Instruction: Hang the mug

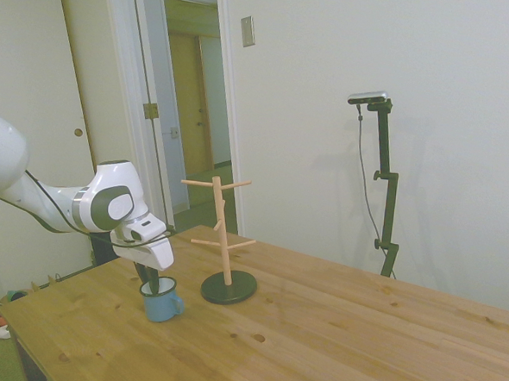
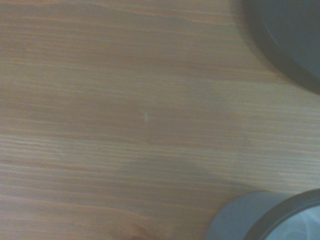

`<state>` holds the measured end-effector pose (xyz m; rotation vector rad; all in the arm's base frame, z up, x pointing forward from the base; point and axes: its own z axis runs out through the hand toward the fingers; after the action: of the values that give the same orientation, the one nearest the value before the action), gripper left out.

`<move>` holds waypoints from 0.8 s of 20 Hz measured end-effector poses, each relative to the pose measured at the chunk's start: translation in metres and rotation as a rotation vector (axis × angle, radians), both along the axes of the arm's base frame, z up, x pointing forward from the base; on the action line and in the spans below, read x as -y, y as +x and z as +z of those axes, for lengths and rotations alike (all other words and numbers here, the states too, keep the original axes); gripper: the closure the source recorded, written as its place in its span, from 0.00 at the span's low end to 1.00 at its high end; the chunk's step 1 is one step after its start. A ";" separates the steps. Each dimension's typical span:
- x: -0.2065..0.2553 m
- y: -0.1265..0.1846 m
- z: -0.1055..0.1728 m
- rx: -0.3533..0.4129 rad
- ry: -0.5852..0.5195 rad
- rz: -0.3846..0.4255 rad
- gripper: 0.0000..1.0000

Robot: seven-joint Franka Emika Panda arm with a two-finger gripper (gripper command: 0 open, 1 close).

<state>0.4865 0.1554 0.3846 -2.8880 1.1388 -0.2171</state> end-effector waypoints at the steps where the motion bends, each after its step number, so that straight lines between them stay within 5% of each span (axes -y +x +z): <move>1: 0.001 0.000 0.000 0.000 -0.001 0.002 1.00; 9: 0.020 -0.012 0.010 -0.049 -0.038 0.073 1.00; 16: 0.049 -0.050 0.099 -0.015 -0.113 0.131 1.00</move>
<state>0.4366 0.1066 0.4840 -3.0538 0.9650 -0.2640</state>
